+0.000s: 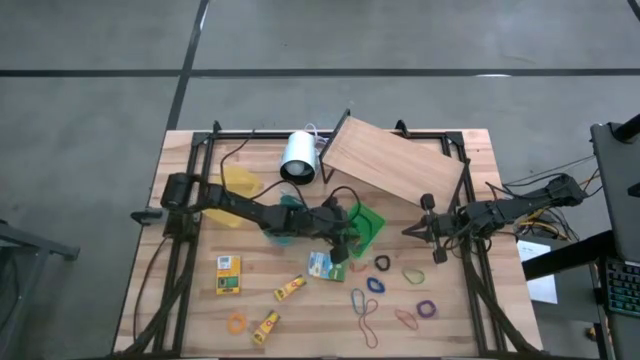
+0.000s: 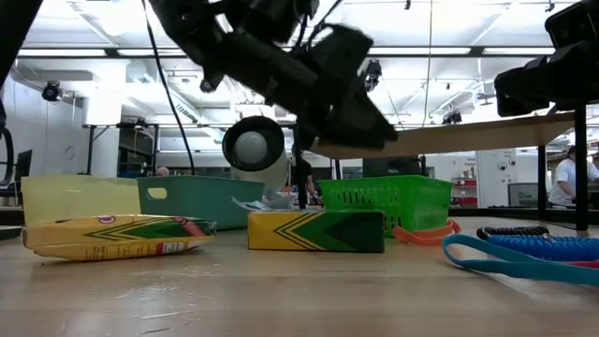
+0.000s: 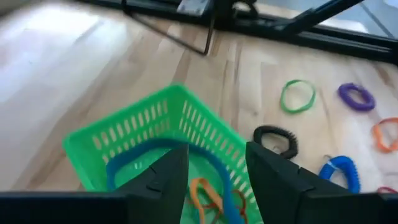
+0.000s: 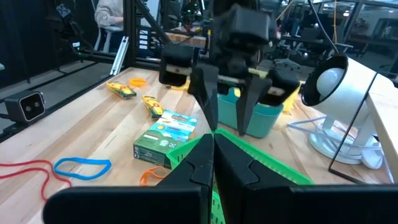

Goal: Pick & Place Office Desk Supplies
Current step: Put the top left orange rubber band into the green bin

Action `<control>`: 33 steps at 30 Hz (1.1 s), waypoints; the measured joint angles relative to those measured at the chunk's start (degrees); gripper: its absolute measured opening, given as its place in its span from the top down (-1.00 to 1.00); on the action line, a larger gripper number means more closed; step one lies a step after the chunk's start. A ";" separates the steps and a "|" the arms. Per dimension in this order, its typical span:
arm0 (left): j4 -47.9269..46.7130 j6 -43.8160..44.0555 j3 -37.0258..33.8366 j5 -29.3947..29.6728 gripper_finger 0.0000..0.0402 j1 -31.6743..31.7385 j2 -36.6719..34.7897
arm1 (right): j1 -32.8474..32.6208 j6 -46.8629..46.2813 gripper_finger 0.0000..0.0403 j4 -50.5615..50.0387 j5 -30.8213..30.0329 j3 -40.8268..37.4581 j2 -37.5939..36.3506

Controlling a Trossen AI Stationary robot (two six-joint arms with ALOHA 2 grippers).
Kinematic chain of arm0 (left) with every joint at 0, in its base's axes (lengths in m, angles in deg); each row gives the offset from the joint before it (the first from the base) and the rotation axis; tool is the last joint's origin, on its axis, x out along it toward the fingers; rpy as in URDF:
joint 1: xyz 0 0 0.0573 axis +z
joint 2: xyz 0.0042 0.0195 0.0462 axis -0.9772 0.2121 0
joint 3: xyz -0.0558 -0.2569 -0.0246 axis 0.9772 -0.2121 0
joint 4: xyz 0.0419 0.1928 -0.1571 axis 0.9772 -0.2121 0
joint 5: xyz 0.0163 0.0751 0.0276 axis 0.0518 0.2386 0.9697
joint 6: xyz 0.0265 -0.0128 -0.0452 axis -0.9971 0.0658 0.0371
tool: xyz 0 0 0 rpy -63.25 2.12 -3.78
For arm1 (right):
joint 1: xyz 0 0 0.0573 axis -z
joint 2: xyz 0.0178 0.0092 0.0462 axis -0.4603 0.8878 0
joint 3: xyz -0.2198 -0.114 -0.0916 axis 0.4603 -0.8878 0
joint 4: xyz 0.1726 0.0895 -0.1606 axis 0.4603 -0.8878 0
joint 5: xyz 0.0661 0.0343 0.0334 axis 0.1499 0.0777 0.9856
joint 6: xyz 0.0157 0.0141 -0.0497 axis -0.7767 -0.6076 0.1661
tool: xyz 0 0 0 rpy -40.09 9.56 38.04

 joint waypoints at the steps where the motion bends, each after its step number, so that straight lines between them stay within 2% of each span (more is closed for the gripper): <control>1: 0.03 -1.11 0.33 -0.01 0.18 -0.42 -0.36 | -0.01 0.00 0.96 0.00 0.00 0.00 0.00; 6: -0.10 -5.39 0.31 0.11 0.18 -3.85 -2.76 | -0.01 0.00 0.96 -0.05 -0.01 0.00 -0.04; 11: -0.66 -7.84 0.29 4.71 0.18 -9.18 -3.43 | 0.00 0.01 0.96 -0.01 0.00 0.02 0.00; 16: -0.52 -7.57 0.29 11.44 0.18 -15.29 -3.59 | -0.01 0.00 0.96 -0.02 0.00 0.01 -0.04; 20: 0.20 -4.63 0.29 19.15 0.19 -19.83 -3.17 | -0.02 0.00 0.96 -0.02 0.00 0.00 -0.04; 23: 0.31 -1.63 0.26 22.81 0.19 -22.14 -2.37 | -0.02 0.00 0.96 -0.01 0.00 0.02 -0.04; 27: 1.33 0.88 0.18 23.29 0.19 -24.85 -2.32 | 0.00 0.00 0.96 -0.02 0.00 0.02 -0.04; 33: 1.54 -10.03 -0.24 23.04 0.19 -31.15 -4.80 | -0.02 0.00 0.96 -0.01 0.00 0.00 -0.04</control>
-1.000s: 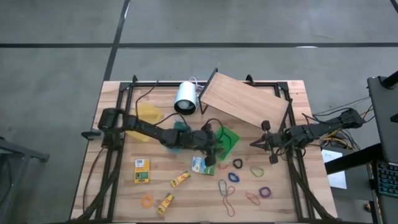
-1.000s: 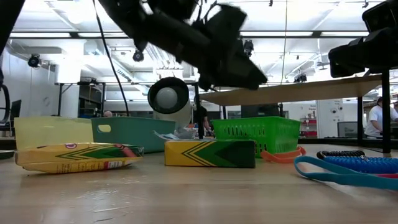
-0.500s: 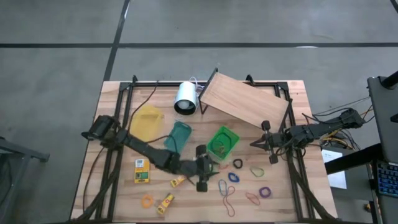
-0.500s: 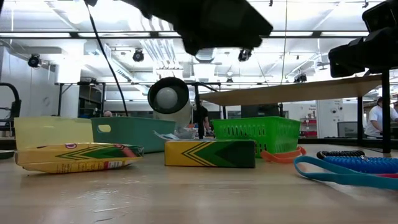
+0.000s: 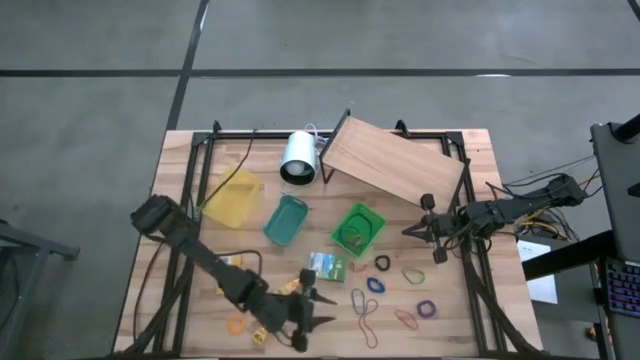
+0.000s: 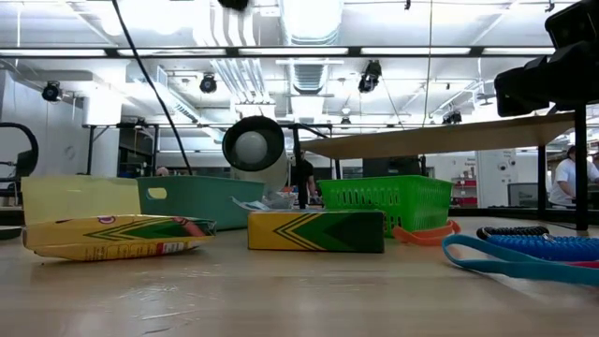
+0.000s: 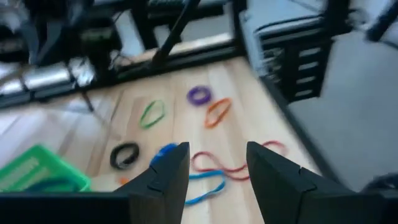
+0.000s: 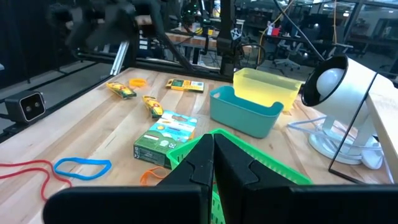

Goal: Pick & Place Office Desk Supplies
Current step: Put the top left orange rubber band into the green bin

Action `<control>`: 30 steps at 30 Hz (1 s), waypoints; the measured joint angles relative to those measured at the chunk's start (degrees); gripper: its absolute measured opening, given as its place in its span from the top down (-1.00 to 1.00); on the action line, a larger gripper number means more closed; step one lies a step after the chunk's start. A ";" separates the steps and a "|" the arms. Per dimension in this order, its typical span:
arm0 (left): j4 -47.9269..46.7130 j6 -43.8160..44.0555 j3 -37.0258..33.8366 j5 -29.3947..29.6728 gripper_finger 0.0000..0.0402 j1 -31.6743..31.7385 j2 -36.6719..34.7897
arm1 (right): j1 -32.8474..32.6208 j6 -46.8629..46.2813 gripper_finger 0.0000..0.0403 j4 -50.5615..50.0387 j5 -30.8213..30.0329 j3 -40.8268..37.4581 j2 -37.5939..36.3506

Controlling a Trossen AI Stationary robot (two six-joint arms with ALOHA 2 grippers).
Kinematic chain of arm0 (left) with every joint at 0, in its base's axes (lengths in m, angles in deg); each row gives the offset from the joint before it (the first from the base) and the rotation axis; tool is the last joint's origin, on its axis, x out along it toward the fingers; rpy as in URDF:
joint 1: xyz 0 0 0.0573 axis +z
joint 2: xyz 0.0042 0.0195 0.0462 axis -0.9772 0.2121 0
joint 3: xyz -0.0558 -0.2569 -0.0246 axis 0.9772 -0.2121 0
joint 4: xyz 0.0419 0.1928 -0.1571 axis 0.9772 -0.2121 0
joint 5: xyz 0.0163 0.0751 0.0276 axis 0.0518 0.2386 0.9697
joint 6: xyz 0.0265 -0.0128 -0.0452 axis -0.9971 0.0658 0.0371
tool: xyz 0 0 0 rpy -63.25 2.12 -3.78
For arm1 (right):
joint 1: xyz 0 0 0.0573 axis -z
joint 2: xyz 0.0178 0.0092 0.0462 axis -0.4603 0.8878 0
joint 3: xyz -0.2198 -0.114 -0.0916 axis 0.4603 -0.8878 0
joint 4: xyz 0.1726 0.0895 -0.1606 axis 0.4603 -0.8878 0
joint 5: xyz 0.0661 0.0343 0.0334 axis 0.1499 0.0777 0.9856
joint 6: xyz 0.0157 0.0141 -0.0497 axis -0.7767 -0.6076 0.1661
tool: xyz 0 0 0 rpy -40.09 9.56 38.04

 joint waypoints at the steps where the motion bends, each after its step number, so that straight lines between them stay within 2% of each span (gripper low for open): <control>1: -0.50 -0.13 -0.11 0.04 0.19 -0.46 -1.10 | 0.02 0.00 0.96 0.03 0.00 0.02 0.00; 3: -1.09 -0.34 -1.52 -0.25 0.19 -0.62 -3.83 | 0.01 0.00 0.96 -0.01 0.00 0.01 0.01; 8: 0.28 -2.82 -7.71 -6.43 0.19 0.31 -11.83 | 0.02 0.00 0.96 -0.01 0.00 0.00 0.00; 13: 9.64 -9.06 -18.53 -8.25 0.19 1.21 -20.43 | 0.00 0.00 0.96 -0.04 0.00 0.02 0.01; 18: 16.20 -9.61 -30.57 -11.05 0.19 4.59 -30.44 | 0.02 0.00 0.96 -0.01 0.00 0.00 0.02; 24: 19.41 -9.87 -39.56 -21.20 0.19 15.78 -40.27 | 0.01 0.00 0.96 -0.01 -0.01 0.01 0.02; 30: 19.34 -8.80 -42.92 -35.81 0.19 32.50 -43.04 | 0.00 0.00 0.96 -0.01 -0.01 0.00 0.02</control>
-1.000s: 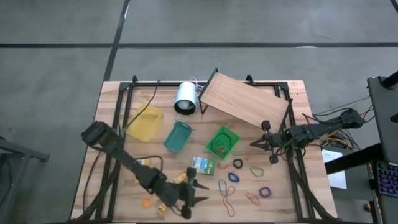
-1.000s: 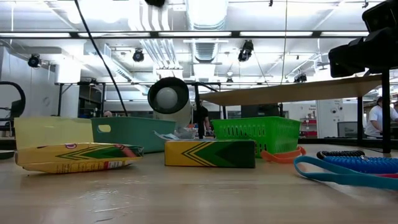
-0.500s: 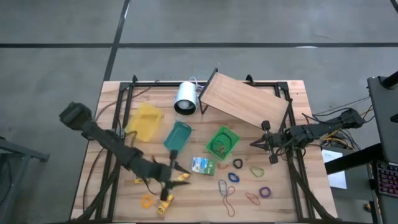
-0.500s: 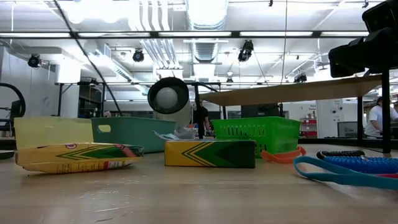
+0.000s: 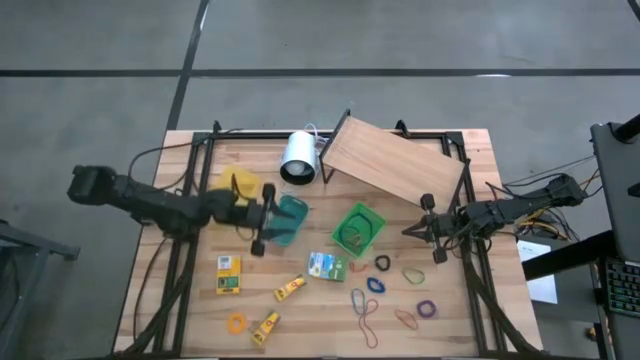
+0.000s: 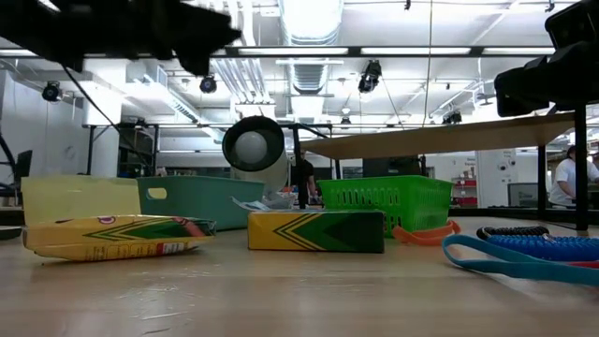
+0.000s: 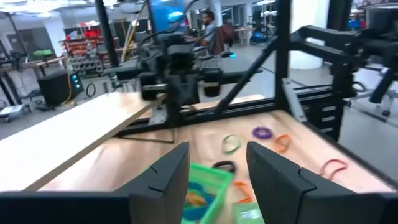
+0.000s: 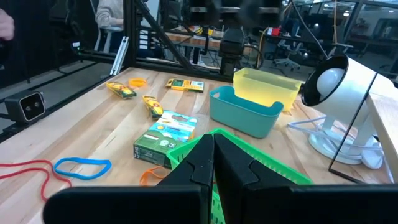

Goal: Pick & Place Office Desk Supplies
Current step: Put the top left orange rubber band into the green bin

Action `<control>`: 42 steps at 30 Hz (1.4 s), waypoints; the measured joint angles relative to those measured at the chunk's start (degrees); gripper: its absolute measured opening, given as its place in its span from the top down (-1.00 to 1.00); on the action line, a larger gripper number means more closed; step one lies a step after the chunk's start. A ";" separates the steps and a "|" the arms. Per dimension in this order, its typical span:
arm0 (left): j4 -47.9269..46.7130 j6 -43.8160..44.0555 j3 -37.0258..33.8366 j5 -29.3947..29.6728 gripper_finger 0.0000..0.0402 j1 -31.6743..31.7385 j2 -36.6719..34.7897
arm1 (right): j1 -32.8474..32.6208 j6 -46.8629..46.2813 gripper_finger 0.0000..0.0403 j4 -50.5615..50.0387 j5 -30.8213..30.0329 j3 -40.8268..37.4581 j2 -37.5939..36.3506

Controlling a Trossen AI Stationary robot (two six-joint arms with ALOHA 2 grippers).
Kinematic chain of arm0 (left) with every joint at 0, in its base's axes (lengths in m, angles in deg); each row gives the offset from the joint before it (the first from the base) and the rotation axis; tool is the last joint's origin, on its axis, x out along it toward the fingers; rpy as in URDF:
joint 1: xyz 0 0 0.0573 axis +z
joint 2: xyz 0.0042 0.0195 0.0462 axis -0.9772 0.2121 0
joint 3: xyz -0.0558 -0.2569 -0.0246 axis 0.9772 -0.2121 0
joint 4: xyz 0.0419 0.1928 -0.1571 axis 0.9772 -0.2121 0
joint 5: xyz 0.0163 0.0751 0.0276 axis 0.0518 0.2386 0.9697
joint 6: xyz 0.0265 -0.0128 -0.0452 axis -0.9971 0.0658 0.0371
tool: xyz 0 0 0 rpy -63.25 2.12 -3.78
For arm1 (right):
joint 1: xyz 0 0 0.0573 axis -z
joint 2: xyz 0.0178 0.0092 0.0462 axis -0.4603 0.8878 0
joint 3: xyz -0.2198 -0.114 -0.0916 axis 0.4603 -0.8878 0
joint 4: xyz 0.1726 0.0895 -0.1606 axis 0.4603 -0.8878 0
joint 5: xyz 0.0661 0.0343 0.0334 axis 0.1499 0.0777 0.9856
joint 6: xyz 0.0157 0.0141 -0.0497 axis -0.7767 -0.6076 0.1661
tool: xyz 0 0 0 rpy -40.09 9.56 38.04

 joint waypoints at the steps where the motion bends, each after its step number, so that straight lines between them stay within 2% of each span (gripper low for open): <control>1: 0.07 -0.02 -0.15 -1.69 0.19 2.24 0.01 | 0.01 0.00 0.96 0.01 0.01 0.00 0.01; 5: 0.36 0.02 -0.15 -5.78 0.19 7.87 -0.01 | 0.01 0.00 0.96 0.00 0.01 0.00 0.00; 11: 0.54 -0.26 -0.15 -7.12 0.19 7.92 -0.55 | 0.01 0.00 0.96 0.00 0.01 0.02 0.00; 15: 1.06 -0.28 -0.15 -7.91 0.19 7.89 -3.82 | 0.01 0.00 0.96 0.01 0.01 0.00 0.02; 19: -3.34 -2.76 -0.15 -9.59 0.19 7.91 -9.19 | 0.00 0.00 0.96 0.00 0.01 0.00 0.02; 24: -13.42 -8.46 -0.15 -9.81 0.19 7.93 -17.92 | 0.00 0.00 0.96 0.00 0.01 0.02 0.02; 30: -24.15 -9.70 -0.15 -7.59 0.19 7.93 -26.90 | 0.00 0.00 0.96 0.02 0.01 0.00 0.02; 42: -30.34 -14.24 -0.15 -5.16 0.19 7.93 -39.70 | 0.00 0.00 0.96 0.00 0.01 0.02 0.02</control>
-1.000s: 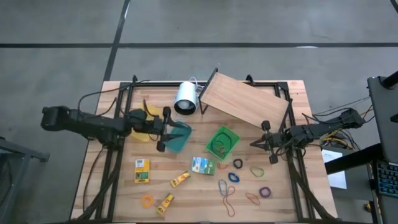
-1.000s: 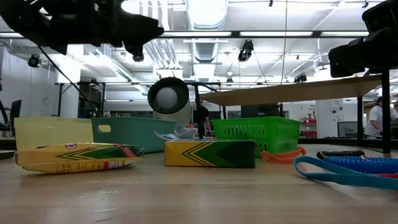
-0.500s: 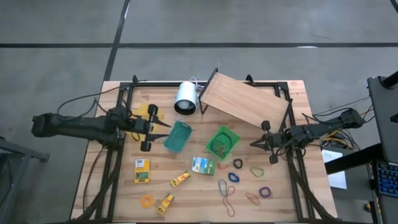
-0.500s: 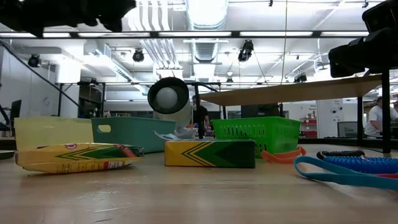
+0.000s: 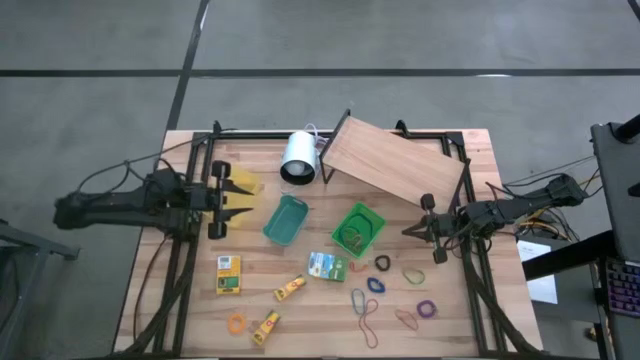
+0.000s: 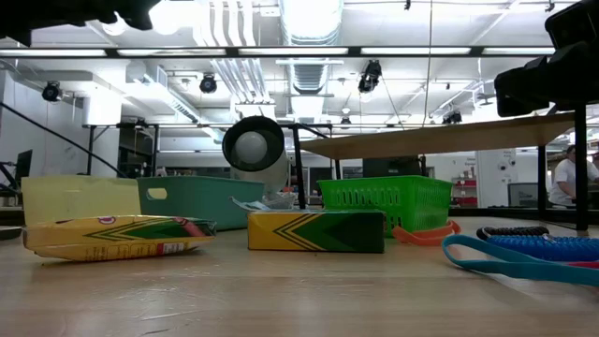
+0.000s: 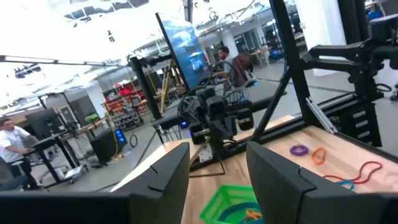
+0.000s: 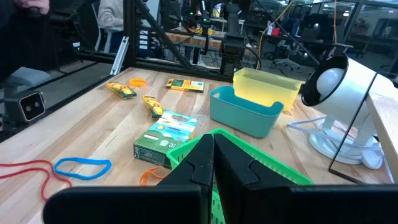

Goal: Pick & Place Office Desk Supplies
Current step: Put the top left orange rubber band into the green bin

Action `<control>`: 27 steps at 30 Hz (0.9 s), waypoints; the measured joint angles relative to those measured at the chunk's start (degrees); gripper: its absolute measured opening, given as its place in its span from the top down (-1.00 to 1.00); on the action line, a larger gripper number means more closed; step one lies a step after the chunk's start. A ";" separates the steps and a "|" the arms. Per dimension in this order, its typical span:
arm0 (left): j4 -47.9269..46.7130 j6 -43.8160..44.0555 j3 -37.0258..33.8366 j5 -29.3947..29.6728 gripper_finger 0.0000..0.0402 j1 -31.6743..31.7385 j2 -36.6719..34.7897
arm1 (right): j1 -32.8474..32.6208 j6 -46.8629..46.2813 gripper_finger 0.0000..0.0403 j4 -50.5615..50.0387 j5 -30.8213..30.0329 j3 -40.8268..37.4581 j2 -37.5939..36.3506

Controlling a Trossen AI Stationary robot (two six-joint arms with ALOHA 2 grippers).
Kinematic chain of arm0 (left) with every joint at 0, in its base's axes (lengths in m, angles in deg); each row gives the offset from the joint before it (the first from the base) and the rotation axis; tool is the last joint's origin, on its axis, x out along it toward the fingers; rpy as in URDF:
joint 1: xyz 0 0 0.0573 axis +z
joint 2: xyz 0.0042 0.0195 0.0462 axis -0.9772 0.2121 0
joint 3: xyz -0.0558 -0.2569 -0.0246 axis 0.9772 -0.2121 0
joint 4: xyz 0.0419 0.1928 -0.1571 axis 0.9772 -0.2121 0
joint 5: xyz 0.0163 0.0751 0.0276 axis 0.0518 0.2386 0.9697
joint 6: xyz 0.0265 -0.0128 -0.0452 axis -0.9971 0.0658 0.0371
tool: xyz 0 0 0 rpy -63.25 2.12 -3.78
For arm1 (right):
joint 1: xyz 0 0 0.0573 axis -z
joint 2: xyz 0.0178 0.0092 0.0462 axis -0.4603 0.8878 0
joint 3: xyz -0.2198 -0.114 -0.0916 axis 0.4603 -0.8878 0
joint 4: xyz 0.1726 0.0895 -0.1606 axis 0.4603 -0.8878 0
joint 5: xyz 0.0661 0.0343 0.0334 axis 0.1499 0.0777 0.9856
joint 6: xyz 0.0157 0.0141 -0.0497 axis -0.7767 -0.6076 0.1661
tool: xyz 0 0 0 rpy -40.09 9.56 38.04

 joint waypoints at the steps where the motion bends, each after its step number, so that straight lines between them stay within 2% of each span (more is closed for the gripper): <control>1: -1.30 0.47 0.00 -0.04 0.19 0.00 -1.22 | 0.01 0.00 0.96 0.02 0.00 -0.02 0.00; 6: -9.79 7.02 0.00 -0.69 0.19 -0.02 -6.09 | 0.02 0.00 0.96 0.00 0.00 -0.02 0.00; 9: -11.18 10.48 0.00 -0.78 0.19 -0.02 -7.19 | 0.02 0.00 0.96 0.00 0.00 -0.02 0.00; 15: -15.10 9.37 0.00 -0.74 0.19 -0.02 -6.77 | 0.00 0.00 0.96 0.00 0.00 0.00 0.00; 27: -16.71 9.33 0.00 -0.71 0.19 0.00 -6.72 | 0.02 0.00 0.96 0.00 0.00 0.00 0.00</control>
